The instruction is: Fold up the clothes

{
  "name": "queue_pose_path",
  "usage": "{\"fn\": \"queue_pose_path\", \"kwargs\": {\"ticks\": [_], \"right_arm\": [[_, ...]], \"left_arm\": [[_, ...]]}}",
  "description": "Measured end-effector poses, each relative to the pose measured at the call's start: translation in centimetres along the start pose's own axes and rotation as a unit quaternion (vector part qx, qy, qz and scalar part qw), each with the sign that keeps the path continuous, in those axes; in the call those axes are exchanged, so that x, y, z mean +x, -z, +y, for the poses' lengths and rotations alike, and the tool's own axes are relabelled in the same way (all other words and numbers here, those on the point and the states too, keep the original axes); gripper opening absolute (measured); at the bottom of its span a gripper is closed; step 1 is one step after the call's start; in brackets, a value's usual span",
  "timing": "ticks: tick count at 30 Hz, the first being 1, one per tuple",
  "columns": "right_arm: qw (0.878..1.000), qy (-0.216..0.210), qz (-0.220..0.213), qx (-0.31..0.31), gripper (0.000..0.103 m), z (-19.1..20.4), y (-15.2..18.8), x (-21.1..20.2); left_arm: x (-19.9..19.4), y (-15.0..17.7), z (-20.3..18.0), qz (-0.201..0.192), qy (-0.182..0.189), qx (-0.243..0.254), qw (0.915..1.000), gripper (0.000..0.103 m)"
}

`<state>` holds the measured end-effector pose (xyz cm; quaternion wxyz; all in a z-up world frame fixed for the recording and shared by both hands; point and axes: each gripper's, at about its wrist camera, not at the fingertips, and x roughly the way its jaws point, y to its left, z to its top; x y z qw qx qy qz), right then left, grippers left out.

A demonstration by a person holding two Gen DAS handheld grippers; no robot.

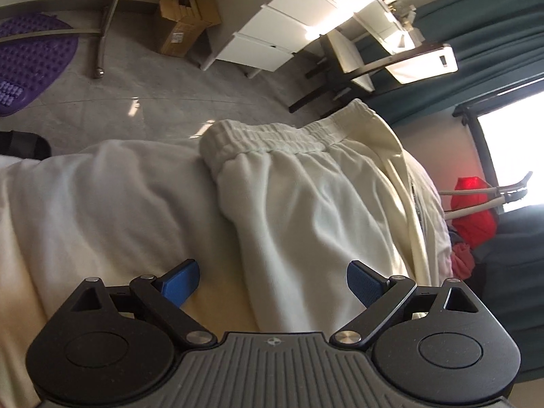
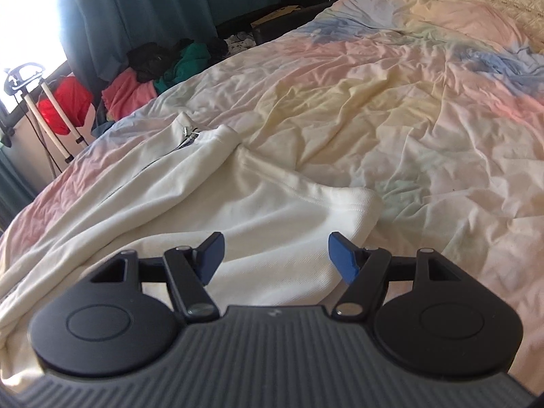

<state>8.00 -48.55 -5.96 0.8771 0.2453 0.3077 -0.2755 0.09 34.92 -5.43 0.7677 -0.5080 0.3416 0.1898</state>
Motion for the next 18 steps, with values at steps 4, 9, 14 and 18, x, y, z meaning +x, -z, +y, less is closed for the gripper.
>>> {"fn": "queue_pose_path", "kwargs": {"ticks": [4,9,14,18], "right_arm": [[1.0,0.007,0.002,-0.013,0.07,0.3,-0.1,0.5],[1.0,0.013,0.008,-0.019,0.07,0.4,0.0,1.1],[1.0,0.013,0.01,-0.018,0.07,0.3,0.0,1.2],[1.0,0.014,0.01,-0.02,0.07,0.4,0.0,1.2]], "left_arm": [[-0.1,1.1,-0.8,-0.008,0.009,0.019,0.9997,0.096],[0.0,1.6,-1.6,-0.008,0.036,0.027,0.999,0.096],[0.1,2.1,-2.3,-0.004,0.062,0.036,0.9974,0.096],[0.2,2.2,-2.6,-0.003,0.08,0.034,0.9962,0.096]]}}
